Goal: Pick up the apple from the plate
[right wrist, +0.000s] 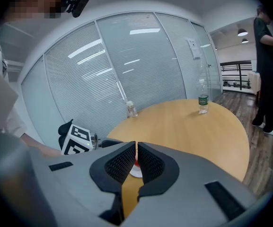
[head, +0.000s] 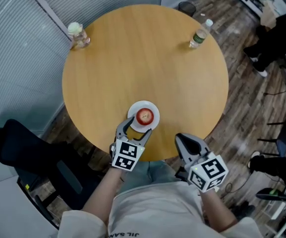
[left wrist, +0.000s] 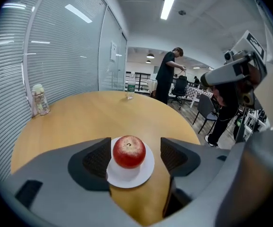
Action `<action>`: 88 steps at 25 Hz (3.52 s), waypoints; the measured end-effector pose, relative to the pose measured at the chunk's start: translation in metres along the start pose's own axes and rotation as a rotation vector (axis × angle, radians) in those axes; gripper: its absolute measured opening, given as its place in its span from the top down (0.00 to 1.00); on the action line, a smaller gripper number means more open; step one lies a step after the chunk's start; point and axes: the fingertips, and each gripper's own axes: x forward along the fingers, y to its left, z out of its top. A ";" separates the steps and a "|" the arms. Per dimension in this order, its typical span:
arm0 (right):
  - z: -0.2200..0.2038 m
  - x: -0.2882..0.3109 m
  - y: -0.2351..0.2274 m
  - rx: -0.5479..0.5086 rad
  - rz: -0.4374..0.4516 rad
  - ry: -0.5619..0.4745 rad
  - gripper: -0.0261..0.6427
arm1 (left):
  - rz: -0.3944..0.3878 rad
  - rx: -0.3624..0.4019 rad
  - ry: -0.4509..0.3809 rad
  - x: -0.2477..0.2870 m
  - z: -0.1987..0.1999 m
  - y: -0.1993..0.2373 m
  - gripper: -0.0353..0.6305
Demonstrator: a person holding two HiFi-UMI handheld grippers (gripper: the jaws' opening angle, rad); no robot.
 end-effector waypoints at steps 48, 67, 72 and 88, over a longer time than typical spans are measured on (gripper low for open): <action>0.012 0.006 -0.028 0.020 -0.035 -0.009 0.91 | -0.032 -0.012 0.114 0.051 -0.017 0.008 0.37; 0.043 -0.013 -0.009 -0.063 0.008 -0.080 0.91 | -0.002 -0.179 -0.189 -0.074 0.079 -0.010 0.37; 0.047 -0.017 0.002 -0.084 0.027 -0.100 0.91 | 0.009 -0.178 -0.270 -0.109 0.095 -0.017 0.37; 0.065 -0.026 0.027 -0.138 0.060 -0.140 0.91 | -0.009 -0.216 -0.442 -0.172 0.134 -0.037 0.37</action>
